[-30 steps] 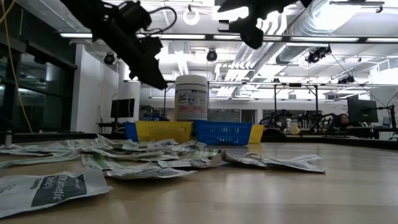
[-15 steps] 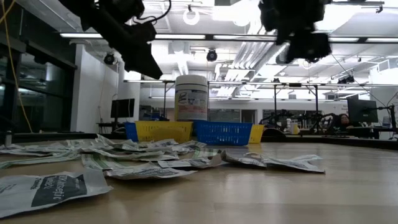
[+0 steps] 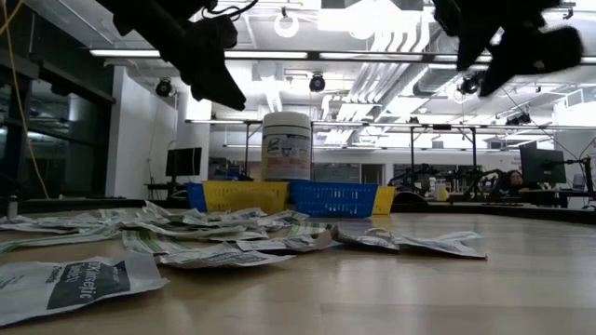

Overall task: Pick & Place First Aid Supplies
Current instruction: Put the green bandage pad into the left yellow bin

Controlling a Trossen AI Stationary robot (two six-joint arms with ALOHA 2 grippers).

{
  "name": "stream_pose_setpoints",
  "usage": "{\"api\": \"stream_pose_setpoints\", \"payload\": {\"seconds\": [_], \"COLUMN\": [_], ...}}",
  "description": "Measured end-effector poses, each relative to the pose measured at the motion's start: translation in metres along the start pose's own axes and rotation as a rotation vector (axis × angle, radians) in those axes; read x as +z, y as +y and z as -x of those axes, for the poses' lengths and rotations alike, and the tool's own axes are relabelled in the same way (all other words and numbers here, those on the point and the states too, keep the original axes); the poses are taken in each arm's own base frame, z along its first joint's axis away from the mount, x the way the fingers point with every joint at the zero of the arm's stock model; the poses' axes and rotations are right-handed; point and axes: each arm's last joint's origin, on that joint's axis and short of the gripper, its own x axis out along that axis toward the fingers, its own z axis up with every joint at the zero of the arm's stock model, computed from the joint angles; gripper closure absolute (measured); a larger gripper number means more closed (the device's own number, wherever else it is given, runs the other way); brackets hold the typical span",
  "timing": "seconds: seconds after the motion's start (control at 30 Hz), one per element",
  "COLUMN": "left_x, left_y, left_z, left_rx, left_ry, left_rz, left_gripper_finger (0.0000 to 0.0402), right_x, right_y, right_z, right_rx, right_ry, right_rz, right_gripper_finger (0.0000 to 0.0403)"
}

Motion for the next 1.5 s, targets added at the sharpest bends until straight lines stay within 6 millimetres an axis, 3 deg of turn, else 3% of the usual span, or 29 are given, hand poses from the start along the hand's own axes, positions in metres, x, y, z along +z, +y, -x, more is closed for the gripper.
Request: {"api": "stream_pose_setpoints", "payload": {"seconds": [0.33,0.6,0.77,1.1,1.5], "left_x": [-0.001,-0.005,-0.005,-0.005,-0.005], "left_y": [-0.02,-0.032,-0.032,-0.032,-0.032], "left_z": [-0.001,0.0,0.0,0.0,0.0], "left_rx": [-0.064,-0.1,-0.093,-0.09,-0.09], "left_ry": [0.009,0.038,0.039,0.039,0.04], "left_rz": [0.002,-0.024,-0.002,-0.001,-0.001], "left_gripper_finger": [0.0252,0.0252,0.0252,0.0252,0.0252], "right_x": [-0.027,-0.037,-0.039,-0.047,-0.053], "right_y": [-0.038,-0.06,-0.064,-0.064,-0.059], "right_z": [-0.057,-0.076,-0.081,-0.112,-0.13], "right_rx": [0.149,0.248,0.244,0.212,0.265], "right_ry": [-0.03,-0.011,-0.011,0.005,0.014], "right_rz": [-0.261,-0.373,-0.378,-0.395,-0.435], "right_gripper_finger": [0.0215,0.0215,0.0215,0.0215,0.0215]}}
